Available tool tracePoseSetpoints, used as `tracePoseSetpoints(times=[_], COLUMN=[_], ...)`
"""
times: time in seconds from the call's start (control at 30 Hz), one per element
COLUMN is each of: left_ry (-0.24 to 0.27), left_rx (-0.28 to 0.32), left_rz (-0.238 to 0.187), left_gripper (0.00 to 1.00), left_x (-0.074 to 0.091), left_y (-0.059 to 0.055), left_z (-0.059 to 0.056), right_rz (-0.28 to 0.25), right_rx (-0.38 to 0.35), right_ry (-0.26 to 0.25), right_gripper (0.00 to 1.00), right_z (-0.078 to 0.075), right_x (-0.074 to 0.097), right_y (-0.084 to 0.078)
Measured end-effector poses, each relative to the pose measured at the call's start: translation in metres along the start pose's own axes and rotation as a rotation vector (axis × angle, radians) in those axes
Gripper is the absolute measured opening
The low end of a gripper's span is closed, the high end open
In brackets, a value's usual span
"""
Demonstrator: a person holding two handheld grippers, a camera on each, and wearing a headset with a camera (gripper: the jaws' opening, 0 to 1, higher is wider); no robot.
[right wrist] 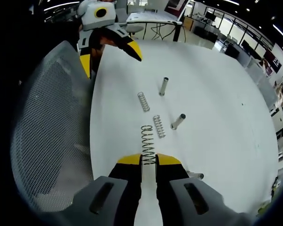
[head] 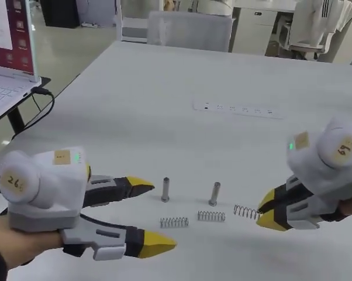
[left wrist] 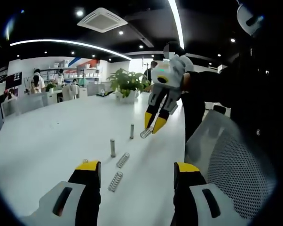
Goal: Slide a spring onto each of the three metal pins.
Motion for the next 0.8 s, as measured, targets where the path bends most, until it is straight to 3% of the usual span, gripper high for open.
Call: tracePoseSetpoints(times=[0.33,0.8], left_ry=[-0.07,-0.106], left_rx=[-0.037,-0.061], left_rz=[0.012,0.008], left_gripper=[0.47,0.38], left_x=[-0.018,-0.027], left_y=[0.01,0.012], left_z=[-0.002,-0.006], right_rz=[-0.026,-0.06], right_rx=[0.065,0.154], right_ry=[0.028,0.084], right_gripper=[0.08,0.08], right_z=[0.006,0.019], right_x=[0.002,0.002], right_y=[0.026,0.058])
Point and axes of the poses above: the centre of the closed fingertips' face, and the gripper's own axes: x roughly backward along the fingers, z roughly to its left, y roughly out of its top, the point moved 9 cm from there along x, roughly backward along the fingers, and after that the axes turned 15 degrees about -y, right-handed, at the moved point
